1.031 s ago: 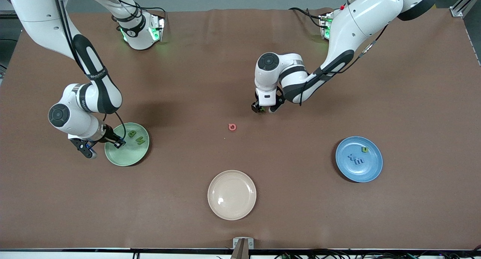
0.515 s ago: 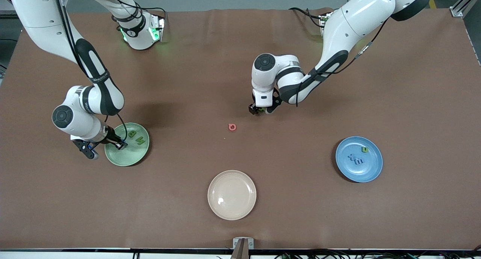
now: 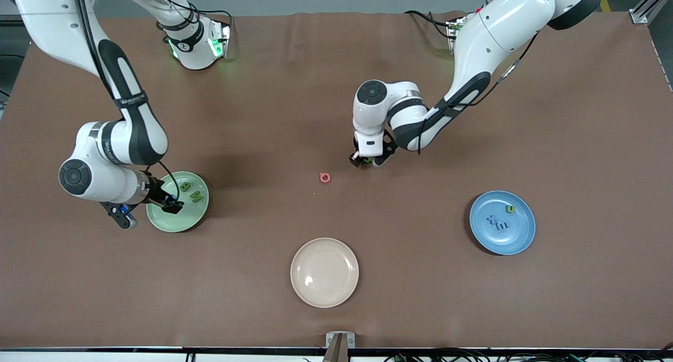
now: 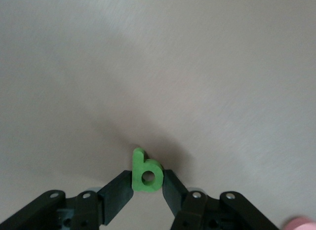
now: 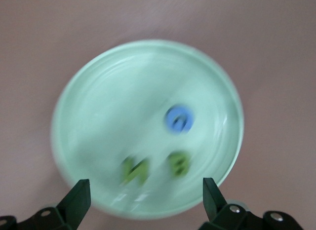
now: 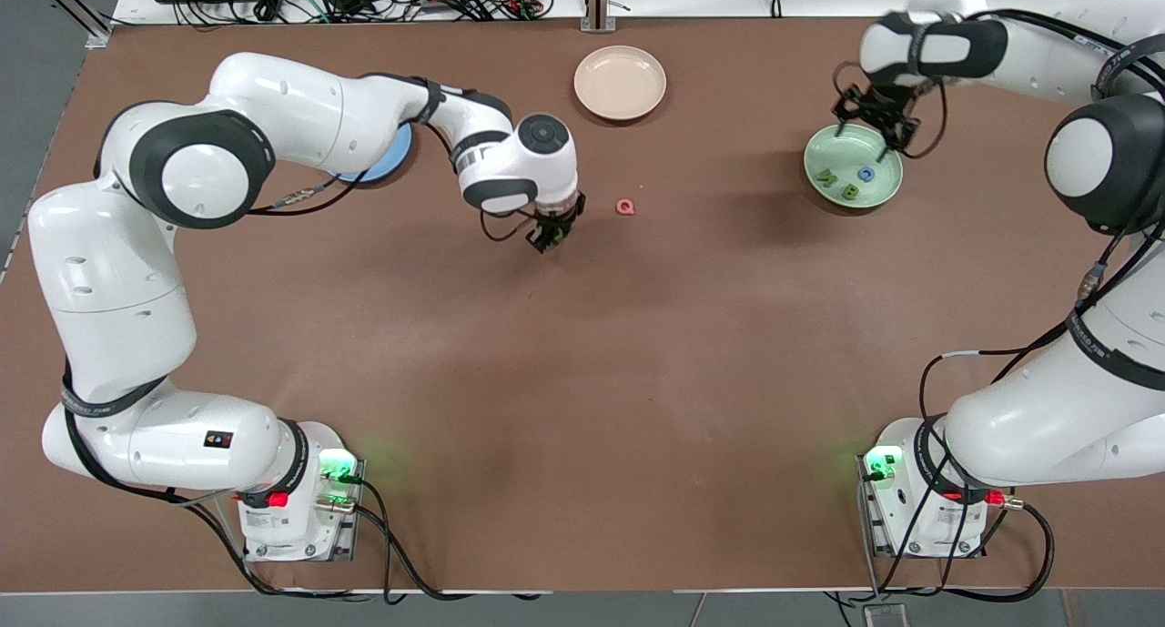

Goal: Sort upper and lower case letters into plates
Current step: 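Carry the green b to the blue plate while the right gripper grasps a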

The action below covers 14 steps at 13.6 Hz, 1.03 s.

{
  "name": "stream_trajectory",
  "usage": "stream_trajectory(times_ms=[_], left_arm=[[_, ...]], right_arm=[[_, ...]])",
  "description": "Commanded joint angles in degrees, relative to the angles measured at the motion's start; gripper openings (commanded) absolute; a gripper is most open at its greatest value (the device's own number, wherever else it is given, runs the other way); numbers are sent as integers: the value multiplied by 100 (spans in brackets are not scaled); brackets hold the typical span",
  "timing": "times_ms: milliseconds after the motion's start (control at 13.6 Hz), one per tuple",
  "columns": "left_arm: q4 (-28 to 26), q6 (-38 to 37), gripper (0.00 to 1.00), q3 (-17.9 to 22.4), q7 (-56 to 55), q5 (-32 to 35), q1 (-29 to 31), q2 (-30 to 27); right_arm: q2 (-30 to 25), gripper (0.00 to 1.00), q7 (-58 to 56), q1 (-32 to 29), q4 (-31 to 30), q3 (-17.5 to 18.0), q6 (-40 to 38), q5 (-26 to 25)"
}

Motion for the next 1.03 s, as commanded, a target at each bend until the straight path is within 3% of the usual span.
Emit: stream_trajectory(times_ms=[0, 295, 515, 810, 957], left_arm=[[408, -221, 0, -34, 303, 69, 148, 63], [690, -652, 0, -139, 1374, 33, 805, -156], [821, -784, 0, -762, 3050, 33, 1937, -166], [813, -1511, 0, -1369, 4870, 33, 3265, -166], [752, -1811, 0, -1406, 5732, 25, 3662, -166]], right_arm=[[1, 100, 1239, 881, 180, -4, -16, 121], [229, 100, 2846, 1875, 189, -4, 791, 138], [685, 100, 4657, 2535, 216, -13, 1574, 121], [1275, 100, 6346, 3177, 820, -31, 1638, 16], [1486, 100, 6936, 3380, 1076, -31, 1629, 7]])
